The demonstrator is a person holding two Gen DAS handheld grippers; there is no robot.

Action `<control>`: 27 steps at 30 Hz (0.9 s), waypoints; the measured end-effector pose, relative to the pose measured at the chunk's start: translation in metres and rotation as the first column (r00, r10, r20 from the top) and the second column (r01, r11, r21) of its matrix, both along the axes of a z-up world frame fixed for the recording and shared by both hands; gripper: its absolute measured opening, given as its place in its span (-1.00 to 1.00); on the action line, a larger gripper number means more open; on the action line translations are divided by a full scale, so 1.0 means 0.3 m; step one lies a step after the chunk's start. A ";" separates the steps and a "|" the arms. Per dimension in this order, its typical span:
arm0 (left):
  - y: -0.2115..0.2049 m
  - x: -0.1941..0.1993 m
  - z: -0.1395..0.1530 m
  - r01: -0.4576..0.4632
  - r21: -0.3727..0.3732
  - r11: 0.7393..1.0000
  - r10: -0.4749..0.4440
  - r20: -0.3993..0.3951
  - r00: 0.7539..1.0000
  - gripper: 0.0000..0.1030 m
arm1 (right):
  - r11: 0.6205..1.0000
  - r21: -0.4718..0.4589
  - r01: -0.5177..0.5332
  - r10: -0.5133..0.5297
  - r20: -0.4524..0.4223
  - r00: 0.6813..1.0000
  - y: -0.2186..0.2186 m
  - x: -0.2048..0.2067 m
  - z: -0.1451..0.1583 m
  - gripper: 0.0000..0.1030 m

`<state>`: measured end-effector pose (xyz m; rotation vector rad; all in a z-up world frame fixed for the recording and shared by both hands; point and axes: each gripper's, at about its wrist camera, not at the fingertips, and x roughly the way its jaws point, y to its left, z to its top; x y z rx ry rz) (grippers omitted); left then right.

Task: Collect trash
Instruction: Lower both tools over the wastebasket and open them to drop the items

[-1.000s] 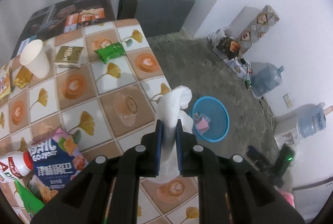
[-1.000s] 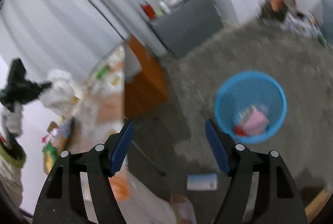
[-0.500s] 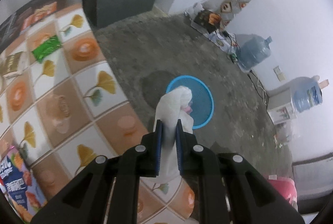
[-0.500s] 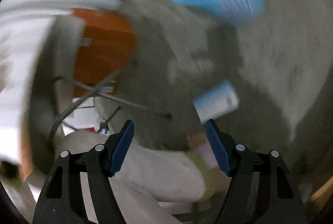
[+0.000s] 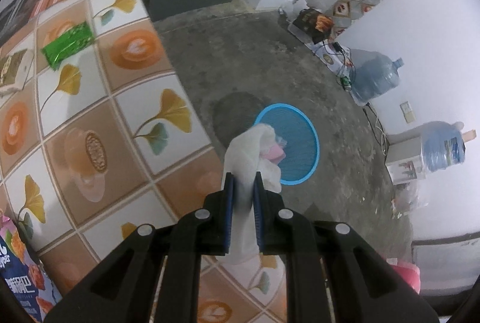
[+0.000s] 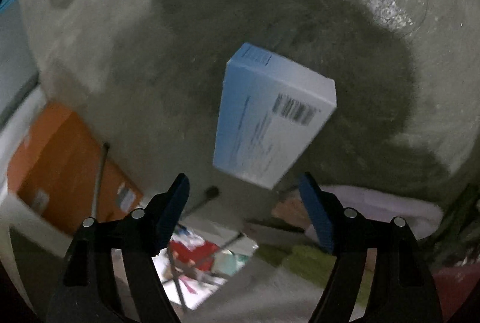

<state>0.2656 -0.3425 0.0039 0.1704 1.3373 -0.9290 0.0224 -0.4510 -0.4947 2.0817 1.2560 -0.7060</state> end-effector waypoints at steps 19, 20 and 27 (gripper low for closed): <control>0.018 0.071 -0.081 -0.017 0.016 1.000 0.018 -0.038 0.999 -0.77 | 0.998 -0.037 0.055 -0.065 -0.376 0.924 0.025 0.113 -0.072 0.32; 0.019 0.072 -0.083 -0.020 0.018 1.000 0.021 -0.038 0.999 -0.77 | 0.997 -0.036 0.064 -0.073 -0.371 0.926 0.030 0.111 -0.083 0.33; 0.012 0.060 -0.086 -0.024 0.018 1.000 0.025 -0.033 0.999 -0.77 | 0.996 -0.061 0.057 -0.073 -0.310 0.948 0.030 0.021 -0.088 0.31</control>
